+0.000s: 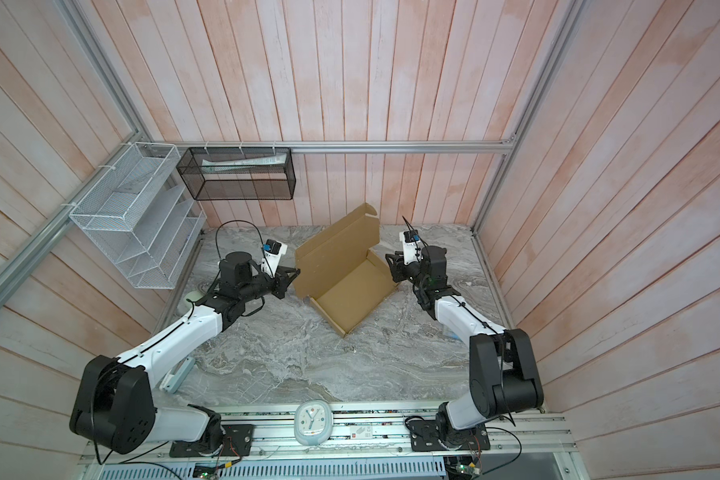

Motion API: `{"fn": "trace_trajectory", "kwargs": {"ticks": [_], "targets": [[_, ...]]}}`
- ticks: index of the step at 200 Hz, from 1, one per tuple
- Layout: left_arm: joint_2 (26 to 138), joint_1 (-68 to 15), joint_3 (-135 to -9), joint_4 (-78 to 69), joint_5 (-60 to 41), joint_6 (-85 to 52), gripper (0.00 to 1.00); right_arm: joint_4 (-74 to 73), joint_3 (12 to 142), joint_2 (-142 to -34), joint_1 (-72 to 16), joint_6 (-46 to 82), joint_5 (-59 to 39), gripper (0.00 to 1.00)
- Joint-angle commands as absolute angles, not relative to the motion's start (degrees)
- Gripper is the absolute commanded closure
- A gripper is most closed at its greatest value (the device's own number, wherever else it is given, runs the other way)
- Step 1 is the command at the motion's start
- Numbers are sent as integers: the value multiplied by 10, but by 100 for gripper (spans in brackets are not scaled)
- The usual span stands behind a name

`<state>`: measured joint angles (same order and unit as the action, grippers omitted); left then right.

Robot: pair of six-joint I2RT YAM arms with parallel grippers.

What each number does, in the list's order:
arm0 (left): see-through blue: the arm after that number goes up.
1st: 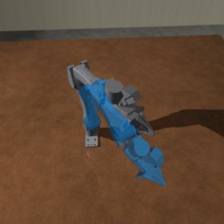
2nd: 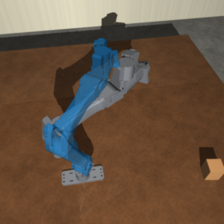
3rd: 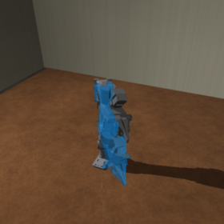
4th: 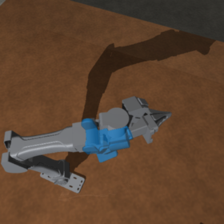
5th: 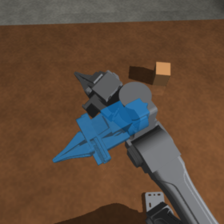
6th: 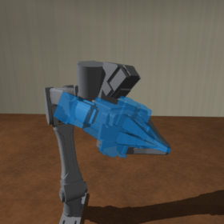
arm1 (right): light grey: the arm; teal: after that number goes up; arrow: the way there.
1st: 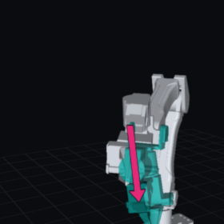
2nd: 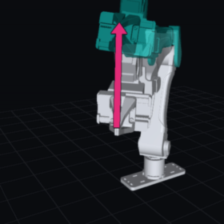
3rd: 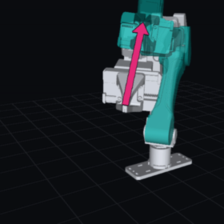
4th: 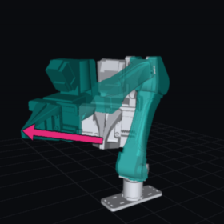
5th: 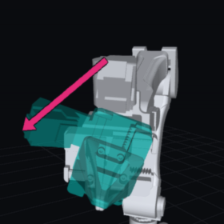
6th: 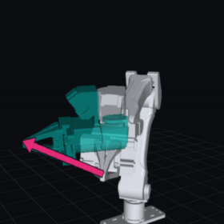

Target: Fold the paper box

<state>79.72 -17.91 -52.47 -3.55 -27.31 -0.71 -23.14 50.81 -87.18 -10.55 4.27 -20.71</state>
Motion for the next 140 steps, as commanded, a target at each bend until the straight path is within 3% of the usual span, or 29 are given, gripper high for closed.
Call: {"fn": "trace_trajectory", "kwargs": {"ticks": [1, 140], "targets": [[805, -177, -548, -20, -318, 33, 100, -266, 519, -888, -92, 18, -241, 64], [825, -166, -550, -12, -363, 72, 100, -324, 566, -985, -30, 0, -392, 67]]}}
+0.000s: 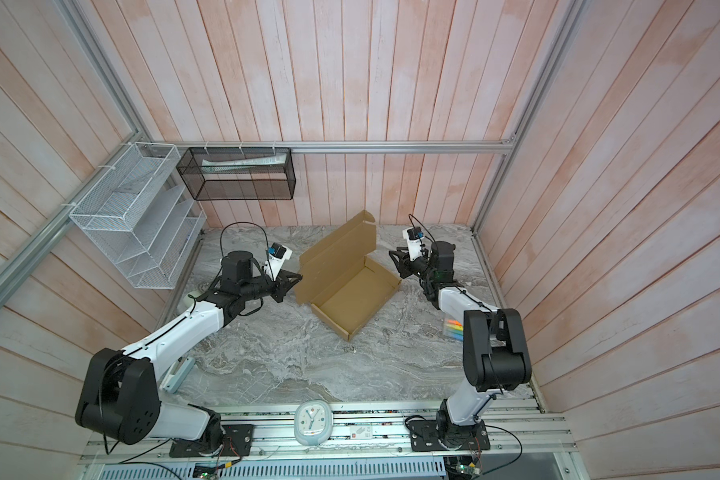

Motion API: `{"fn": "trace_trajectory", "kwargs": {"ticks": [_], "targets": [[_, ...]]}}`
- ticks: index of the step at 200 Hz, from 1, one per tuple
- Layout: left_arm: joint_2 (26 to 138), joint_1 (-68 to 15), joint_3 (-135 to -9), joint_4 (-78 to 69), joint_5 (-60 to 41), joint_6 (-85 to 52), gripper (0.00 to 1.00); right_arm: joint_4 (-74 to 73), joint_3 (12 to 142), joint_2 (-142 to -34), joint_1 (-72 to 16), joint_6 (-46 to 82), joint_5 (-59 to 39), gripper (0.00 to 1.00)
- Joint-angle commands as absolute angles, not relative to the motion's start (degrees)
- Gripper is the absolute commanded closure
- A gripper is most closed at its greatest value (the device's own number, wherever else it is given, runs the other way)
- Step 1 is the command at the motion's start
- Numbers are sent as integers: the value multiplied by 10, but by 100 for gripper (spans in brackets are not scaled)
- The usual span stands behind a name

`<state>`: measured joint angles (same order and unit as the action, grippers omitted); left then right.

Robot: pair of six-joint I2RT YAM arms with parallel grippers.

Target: Fold the paper box

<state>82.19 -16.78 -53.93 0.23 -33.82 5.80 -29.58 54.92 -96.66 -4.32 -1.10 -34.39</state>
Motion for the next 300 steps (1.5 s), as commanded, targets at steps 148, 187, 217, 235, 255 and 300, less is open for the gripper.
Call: {"fn": "trace_trajectory", "kwargs": {"ticks": [148, 187, 217, 235, 255, 300], "targets": [[821, -170, -536, -35, -426, 61, 100, -302, 663, -1070, -9, -55, -466, 69], [823, -189, -541, -23, -444, 75, 100, -290, 660, -1066, -9, -73, -472, 68], [828, -205, -548, -10, -442, 84, 100, -275, 667, -1067, -9, -85, -475, 64], [825, -210, -548, -6, -443, 86, 100, -269, 671, -1069, -9, -89, -475, 61], [822, -215, -547, 0, -446, 90, 100, -264, 679, -1073, -8, -92, -475, 56], [815, -222, -537, 1, -451, 94, 100, -237, 724, -1103, -7, -104, -490, 51]]}}
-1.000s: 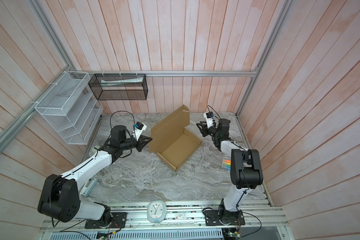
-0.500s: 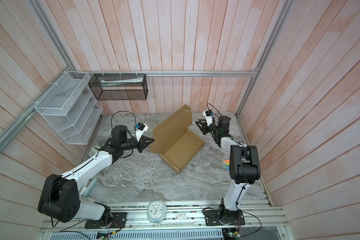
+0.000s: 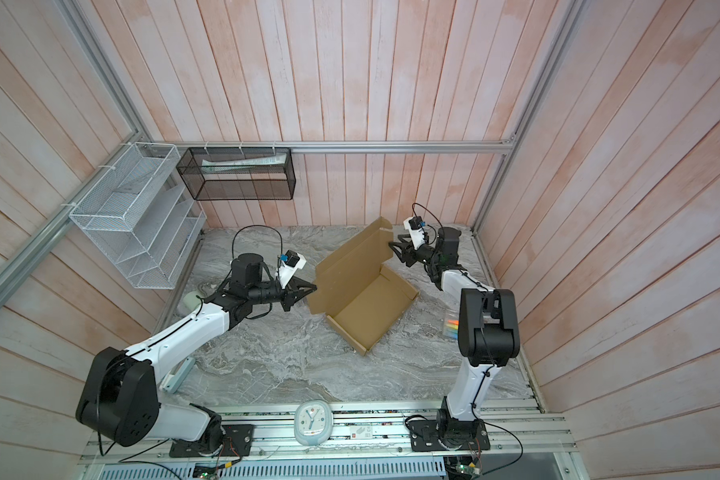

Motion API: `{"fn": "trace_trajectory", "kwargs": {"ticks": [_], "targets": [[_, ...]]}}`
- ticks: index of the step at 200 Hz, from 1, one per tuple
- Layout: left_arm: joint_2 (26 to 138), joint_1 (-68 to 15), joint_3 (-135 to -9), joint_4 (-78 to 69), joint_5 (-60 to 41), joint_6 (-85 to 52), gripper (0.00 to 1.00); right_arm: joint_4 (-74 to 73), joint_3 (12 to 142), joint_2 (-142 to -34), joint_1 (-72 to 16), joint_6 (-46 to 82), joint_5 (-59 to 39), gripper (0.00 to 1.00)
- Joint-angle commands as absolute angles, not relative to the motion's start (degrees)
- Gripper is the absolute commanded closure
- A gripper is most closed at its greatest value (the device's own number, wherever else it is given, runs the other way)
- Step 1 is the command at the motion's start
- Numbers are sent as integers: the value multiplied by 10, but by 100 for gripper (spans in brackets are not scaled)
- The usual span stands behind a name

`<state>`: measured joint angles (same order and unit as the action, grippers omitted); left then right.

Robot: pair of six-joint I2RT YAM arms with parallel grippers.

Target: Fold the paper box

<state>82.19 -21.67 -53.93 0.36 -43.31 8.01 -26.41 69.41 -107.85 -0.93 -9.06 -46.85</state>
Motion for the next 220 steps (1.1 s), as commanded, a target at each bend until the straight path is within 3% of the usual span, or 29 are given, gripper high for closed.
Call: {"fn": "trace_trajectory", "kwargs": {"ticks": [1, 108, 220], "targets": [[814, -222, -537, 2, -450, 94, 100, -237, 724, -1104, -7, -103, -490, 51], [826, -222, -546, -3, -428, 94, 100, -176, 784, -1152, -6, -127, -559, 54], [841, -226, -551, -19, -380, 75, 100, -170, 766, -1136, -10, -130, -559, 71]]}}
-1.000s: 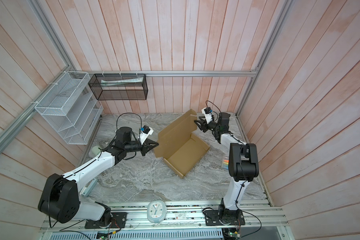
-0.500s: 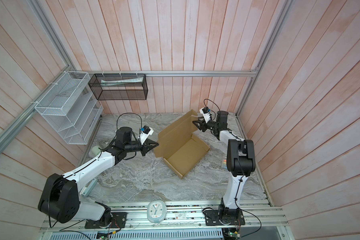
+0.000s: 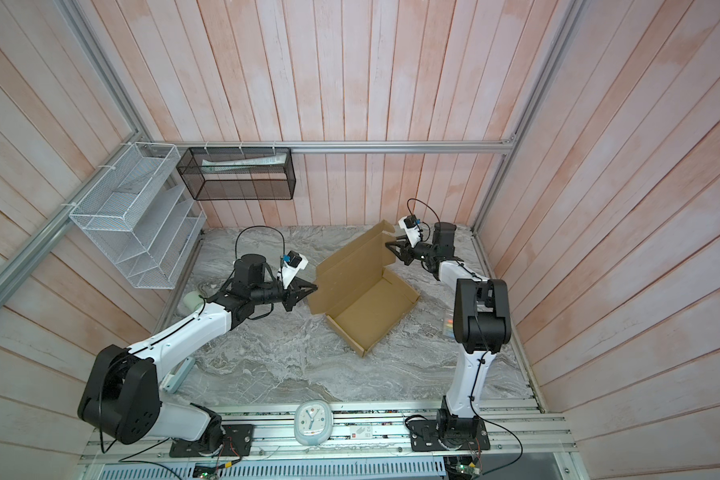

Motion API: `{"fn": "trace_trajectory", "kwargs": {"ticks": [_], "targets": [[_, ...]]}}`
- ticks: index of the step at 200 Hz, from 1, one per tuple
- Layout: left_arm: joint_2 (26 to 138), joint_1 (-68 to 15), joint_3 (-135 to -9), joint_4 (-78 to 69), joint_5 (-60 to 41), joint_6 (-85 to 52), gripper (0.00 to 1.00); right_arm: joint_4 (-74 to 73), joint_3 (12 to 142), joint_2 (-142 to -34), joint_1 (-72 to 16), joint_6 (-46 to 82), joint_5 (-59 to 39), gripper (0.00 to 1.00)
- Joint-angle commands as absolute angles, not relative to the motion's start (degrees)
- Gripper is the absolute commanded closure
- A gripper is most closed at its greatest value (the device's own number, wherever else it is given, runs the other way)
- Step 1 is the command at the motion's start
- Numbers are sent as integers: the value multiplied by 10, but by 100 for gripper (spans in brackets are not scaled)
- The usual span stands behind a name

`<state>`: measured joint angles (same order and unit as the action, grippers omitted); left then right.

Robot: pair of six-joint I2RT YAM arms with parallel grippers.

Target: Fold the paper box

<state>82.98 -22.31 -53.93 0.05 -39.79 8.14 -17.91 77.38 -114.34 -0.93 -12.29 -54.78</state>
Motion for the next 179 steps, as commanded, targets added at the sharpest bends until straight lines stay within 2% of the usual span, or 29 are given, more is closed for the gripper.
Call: {"fn": "trace_trajectory", "kwargs": {"ticks": [1, 54, 179], "targets": [[841, -226, -552, -18, -380, 75, 100, -169, 766, -1136, -10, -130, -558, 72], [847, -226, -554, -28, -365, 63, 100, -149, 764, -1130, -27, -149, -524, 73], [842, -220, -543, -74, -311, 17, 100, -205, 654, -1040, -61, -141, -408, 93]]}}
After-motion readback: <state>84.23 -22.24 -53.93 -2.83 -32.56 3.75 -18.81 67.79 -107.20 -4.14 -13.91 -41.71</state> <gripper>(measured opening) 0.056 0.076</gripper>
